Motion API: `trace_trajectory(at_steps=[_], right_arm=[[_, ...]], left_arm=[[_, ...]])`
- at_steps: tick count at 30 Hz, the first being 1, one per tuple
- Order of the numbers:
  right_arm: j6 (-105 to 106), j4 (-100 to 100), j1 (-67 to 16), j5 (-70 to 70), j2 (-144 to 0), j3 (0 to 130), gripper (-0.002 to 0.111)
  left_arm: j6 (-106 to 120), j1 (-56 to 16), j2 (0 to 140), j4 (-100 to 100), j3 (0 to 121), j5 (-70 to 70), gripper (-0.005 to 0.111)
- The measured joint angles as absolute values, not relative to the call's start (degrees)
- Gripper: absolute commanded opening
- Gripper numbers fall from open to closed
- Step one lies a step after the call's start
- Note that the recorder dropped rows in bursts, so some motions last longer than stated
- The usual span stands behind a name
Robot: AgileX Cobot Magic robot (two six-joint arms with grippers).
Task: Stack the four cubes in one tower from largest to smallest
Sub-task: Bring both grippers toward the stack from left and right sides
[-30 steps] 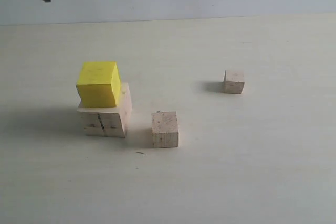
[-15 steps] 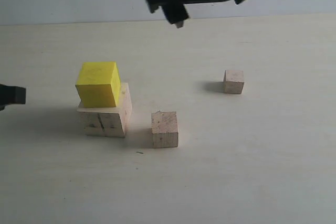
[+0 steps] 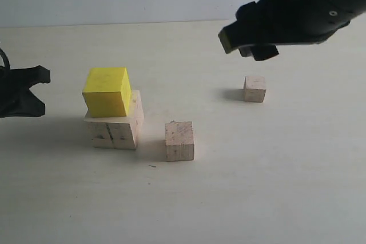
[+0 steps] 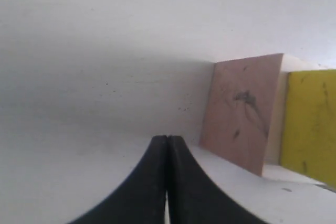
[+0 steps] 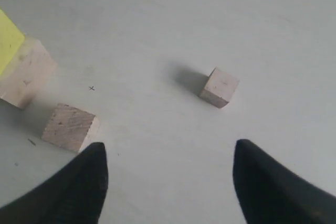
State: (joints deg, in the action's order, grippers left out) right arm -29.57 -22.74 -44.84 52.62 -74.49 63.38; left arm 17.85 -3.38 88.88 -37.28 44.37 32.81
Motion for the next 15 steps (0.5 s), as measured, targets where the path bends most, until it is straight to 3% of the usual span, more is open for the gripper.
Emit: trace_trajectory(at_steps=[7,11,15], right_arm=[[-29.71,-22.51,-44.84,49.11,-71.81,55.15,0.023],[-29.71,-21.94,-44.84,45.70,-71.68,51.52,0.015],[-29.71,-21.36,-44.84,43.72,-71.68,49.59,0.015]], left_arm=[[35.04,-1.77,97.99,-53.57,46.94,39.31,0.000],[37.89,-1.77,100.60,-56.21,47.58,40.76,0.000],[39.42,-1.77,102.40,-58.39,47.86,41.40,0.000]])
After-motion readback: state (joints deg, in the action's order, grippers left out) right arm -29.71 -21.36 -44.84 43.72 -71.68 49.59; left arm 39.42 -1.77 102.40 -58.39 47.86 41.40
